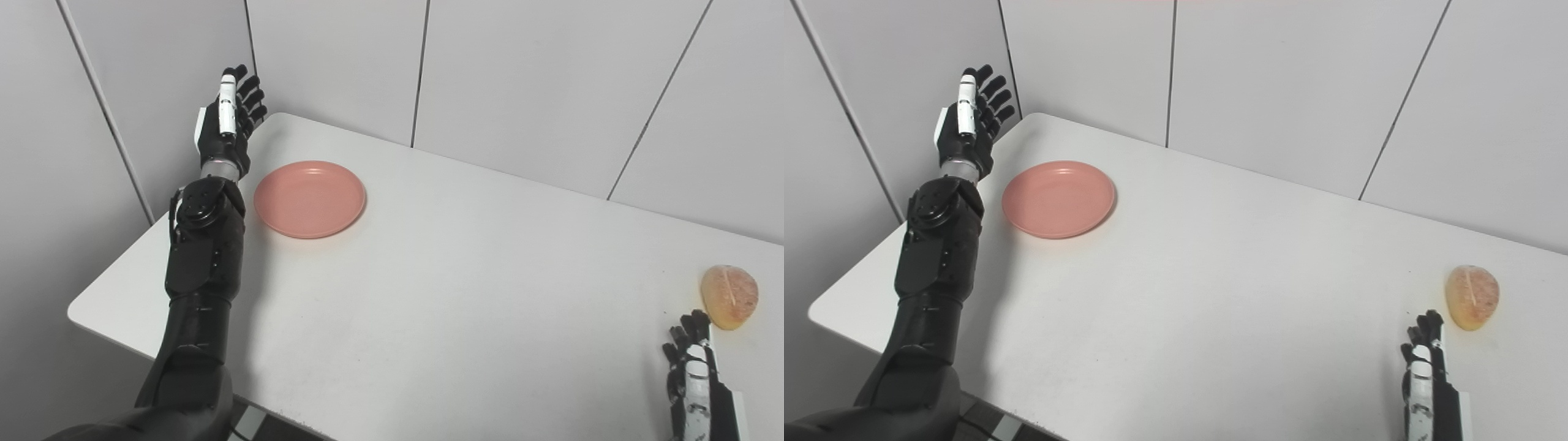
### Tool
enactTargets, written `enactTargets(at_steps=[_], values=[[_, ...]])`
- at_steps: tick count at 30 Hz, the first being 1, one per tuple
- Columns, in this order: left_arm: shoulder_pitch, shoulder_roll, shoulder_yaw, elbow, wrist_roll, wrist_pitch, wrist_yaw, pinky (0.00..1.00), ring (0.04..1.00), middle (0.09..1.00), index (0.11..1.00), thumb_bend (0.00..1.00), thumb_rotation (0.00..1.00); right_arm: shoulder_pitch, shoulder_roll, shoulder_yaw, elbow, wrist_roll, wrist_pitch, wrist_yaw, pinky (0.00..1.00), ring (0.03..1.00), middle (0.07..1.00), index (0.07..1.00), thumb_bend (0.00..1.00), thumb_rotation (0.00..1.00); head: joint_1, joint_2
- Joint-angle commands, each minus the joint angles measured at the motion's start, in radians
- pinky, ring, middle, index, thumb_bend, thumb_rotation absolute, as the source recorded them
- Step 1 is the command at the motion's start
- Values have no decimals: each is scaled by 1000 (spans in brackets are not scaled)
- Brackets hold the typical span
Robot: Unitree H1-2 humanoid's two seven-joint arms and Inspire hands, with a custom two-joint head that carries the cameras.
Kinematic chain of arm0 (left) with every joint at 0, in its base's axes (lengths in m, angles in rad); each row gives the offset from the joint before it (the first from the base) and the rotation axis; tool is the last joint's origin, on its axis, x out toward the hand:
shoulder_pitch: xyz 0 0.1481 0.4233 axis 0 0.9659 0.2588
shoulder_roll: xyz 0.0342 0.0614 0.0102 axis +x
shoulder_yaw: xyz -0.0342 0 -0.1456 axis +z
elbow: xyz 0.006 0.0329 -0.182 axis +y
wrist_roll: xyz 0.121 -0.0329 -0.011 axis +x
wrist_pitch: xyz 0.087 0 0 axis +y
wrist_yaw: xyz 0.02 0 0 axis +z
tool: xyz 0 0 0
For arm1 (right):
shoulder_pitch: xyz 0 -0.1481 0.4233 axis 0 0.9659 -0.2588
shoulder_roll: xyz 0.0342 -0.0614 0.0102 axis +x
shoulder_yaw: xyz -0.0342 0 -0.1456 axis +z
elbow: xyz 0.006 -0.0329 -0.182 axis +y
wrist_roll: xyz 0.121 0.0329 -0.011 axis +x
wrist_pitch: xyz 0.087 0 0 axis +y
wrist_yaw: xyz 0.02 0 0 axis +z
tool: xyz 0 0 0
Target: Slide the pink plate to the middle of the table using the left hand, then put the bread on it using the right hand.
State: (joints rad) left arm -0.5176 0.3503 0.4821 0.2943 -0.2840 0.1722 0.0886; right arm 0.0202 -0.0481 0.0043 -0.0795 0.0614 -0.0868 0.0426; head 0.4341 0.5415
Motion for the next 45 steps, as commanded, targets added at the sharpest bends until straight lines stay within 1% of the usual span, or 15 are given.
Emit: enactTargets(at_steps=[1,5,12,16,24,29,33,35,39,45], values=[[-32,40,-3,-16,9,-49,3,870,887,881,875,386,1000,-10,-18,-15,13,1,-14,4,1000,1000,1000,1000,151,1000,-1,1],[-28,43,0,-10,6,-48,14,874,883,879,877,387,1000,-12,-19,-17,15,7,-8,7,1000,1000,1000,1000,147,1000,2,-3],[-26,50,13,17,-14,-63,10,884,895,893,888,384,1000,-10,-22,-16,11,10,-6,9,1000,1000,1000,1000,151,1000,7,-4],[-24,51,13,22,-12,-52,17,886,901,898,891,392,1000,-8,-24,-17,3,11,5,9,1000,1000,1000,1000,147,1000,9,-3],[-25,56,20,79,-15,-67,16,878,892,885,878,401,1000,-9,-22,-19,-8,9,18,3,1000,1000,1000,1000,133,1000,13,-2],[-29,63,14,120,-10,-72,13,882,901,893,885,387,1000,-6,-16,-20,-16,10,23,0,1000,1000,1000,1000,130,1000,12,0],[-34,61,12,145,-11,-76,14,867,890,880,875,380,1000,-5,-14,-19,-16,9,20,1,1000,1000,1000,1000,140,1000,12,1],[-38,59,16,160,-23,-72,9,867,889,881,875,375,1000,-6,-13,-20,-12,10,11,1,1000,1000,1000,1000,139,1000,12,1],[-46,60,22,198,-46,-76,-2,880,900,895,885,372,1000,-4,-8,-20,-22,4,24,-6,1000,1000,1000,1000,134,1000,11,0],[-46,61,20,234,-63,-81,-5,867,887,887,884,383,1000,0,-7,-17,-35,-3,33,-8,1000,1000,1000,1000,138,1000,12,-1]])
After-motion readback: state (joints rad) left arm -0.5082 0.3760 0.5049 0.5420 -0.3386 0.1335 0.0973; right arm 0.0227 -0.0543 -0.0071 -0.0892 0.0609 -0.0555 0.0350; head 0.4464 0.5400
